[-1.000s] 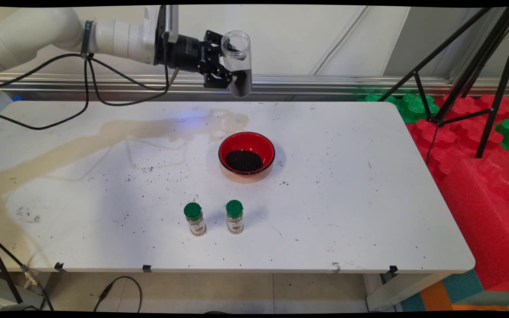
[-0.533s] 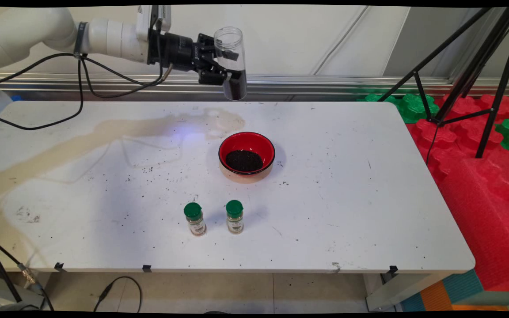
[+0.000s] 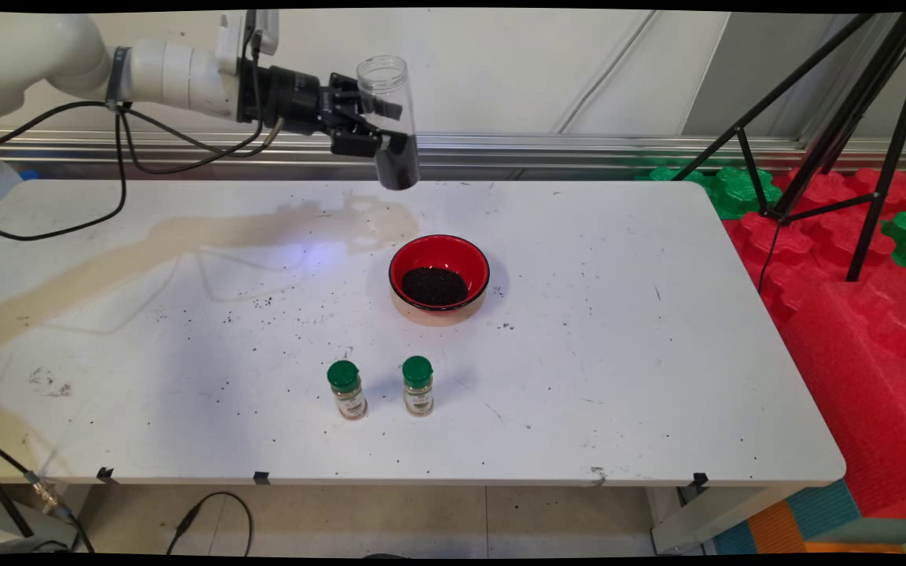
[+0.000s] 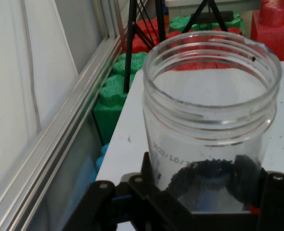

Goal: Place the picked object on the table

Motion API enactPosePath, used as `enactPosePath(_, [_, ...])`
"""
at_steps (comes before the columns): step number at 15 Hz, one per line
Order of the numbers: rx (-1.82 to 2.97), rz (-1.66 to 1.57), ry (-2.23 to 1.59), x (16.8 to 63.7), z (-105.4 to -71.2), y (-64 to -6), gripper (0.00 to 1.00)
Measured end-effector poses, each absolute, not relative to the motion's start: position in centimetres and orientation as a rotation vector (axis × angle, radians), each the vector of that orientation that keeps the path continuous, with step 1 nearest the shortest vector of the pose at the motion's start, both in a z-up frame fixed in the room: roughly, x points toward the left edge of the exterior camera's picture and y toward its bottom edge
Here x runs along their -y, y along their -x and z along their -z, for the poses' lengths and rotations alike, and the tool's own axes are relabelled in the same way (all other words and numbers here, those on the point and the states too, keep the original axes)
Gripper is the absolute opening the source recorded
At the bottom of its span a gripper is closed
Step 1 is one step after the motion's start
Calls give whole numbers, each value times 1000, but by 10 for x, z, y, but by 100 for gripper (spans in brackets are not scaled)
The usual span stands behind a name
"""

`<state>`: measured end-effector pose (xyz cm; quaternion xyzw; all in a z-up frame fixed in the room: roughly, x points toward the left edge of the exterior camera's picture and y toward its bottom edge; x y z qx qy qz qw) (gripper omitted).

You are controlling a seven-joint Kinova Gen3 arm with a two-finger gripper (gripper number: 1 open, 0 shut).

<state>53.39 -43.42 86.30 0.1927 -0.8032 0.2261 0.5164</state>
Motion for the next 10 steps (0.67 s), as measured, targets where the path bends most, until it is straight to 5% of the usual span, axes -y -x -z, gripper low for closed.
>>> enactPosePath(10, [1954, -499, -478, 385, -856, -551, 0])
